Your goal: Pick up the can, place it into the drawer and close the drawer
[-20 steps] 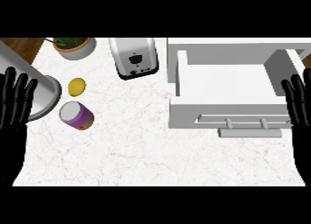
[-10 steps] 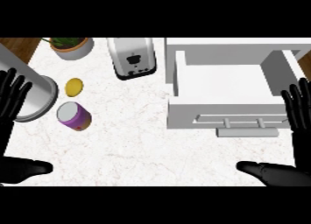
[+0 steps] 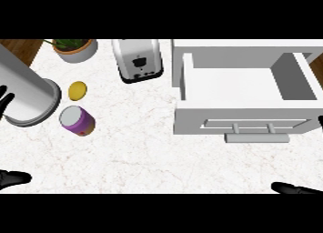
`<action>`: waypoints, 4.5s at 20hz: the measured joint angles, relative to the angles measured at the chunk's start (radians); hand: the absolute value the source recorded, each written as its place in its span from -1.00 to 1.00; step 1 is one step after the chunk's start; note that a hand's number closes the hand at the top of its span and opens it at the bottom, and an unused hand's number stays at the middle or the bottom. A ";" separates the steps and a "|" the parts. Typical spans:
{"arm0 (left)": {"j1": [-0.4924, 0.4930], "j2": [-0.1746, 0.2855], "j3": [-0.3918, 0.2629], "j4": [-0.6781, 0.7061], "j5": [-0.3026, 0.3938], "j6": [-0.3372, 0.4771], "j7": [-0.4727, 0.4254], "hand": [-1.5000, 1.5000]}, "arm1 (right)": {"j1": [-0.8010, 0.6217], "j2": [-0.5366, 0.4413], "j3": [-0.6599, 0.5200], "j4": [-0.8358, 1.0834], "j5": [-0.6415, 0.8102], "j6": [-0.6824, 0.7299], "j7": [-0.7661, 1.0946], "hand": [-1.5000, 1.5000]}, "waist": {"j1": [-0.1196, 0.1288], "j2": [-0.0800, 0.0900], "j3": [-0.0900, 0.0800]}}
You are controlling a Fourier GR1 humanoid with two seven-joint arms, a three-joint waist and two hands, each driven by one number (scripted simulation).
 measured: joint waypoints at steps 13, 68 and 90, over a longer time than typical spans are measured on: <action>0.040 0.013 0.147 -0.039 0.190 -0.033 0.137 -1.00 | 0.107 -0.032 -0.153 -0.024 -0.151 0.139 -0.035 -1.00 | 0.000 0.000 0.000; -0.262 -0.055 0.048 1.089 -0.125 -0.002 -0.521 -1.00 | 0.210 0.042 -0.493 -0.085 -0.372 0.477 0.012 -1.00 | -0.008 0.002 -0.001; -0.507 -0.018 0.090 1.668 -0.145 -0.106 -0.796 1.00 | 0.206 0.053 -0.553 -0.110 -0.430 0.520 0.071 -1.00 | -0.017 0.005 -0.002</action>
